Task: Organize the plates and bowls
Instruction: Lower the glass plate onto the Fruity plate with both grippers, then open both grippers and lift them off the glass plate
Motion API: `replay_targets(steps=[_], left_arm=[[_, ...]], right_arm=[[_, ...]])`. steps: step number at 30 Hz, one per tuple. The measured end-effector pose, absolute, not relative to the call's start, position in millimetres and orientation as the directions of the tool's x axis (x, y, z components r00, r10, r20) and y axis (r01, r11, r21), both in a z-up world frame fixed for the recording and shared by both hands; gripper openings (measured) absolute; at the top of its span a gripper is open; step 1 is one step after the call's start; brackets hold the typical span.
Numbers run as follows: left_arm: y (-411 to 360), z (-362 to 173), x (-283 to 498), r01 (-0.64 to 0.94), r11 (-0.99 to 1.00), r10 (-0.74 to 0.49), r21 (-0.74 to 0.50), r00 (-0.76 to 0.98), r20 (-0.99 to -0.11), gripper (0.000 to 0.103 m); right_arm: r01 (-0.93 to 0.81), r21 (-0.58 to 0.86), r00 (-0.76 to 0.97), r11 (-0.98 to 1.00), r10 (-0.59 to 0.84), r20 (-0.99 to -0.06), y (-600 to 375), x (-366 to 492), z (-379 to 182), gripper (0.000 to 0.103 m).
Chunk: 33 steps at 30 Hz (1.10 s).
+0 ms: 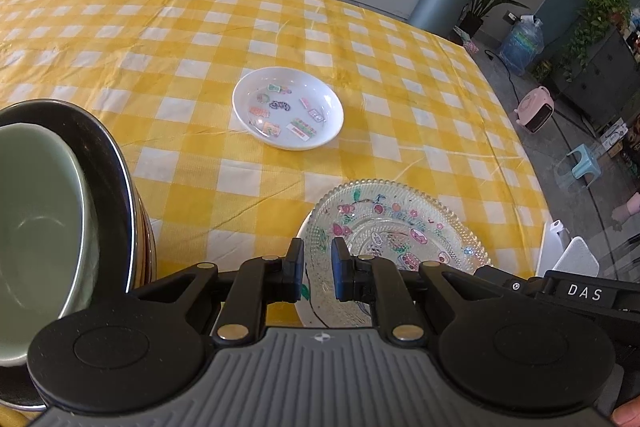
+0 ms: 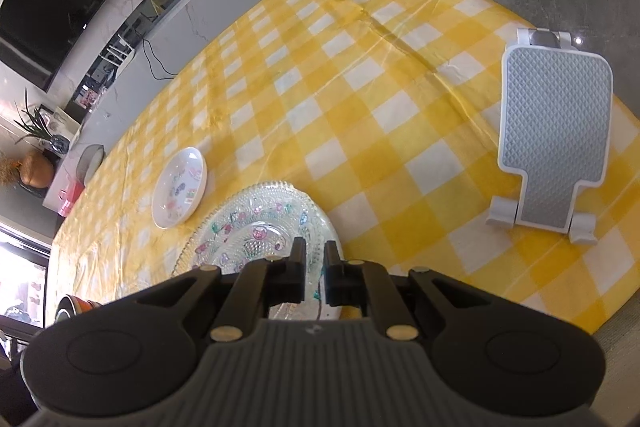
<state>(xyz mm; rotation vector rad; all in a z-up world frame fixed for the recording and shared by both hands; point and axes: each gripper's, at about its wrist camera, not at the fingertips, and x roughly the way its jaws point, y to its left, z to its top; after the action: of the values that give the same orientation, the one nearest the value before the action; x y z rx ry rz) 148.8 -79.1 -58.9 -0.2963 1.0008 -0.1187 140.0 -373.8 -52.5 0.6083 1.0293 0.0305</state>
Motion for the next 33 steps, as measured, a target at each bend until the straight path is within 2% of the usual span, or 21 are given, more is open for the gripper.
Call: replay_targets(steps=[25, 33], left_arm=[[-95.8, -62.4, 142.6, 0.007, 0.987, -0.137, -0.159, 0.547, -0.826, 0.014], [-104.8, -61.4, 142.7, 0.062, 0.994, -0.105, -0.085, 0.542, -0.833, 0.012]], right_arm=[[0.205, 0.316, 0.487, 0.926, 0.184, -0.854, -352.6, 142.0, -51.8, 0.008], [0.209, 0.314, 0.480, 0.926, 0.182, -0.858, -352.1, 142.7, -51.8, 0.008]])
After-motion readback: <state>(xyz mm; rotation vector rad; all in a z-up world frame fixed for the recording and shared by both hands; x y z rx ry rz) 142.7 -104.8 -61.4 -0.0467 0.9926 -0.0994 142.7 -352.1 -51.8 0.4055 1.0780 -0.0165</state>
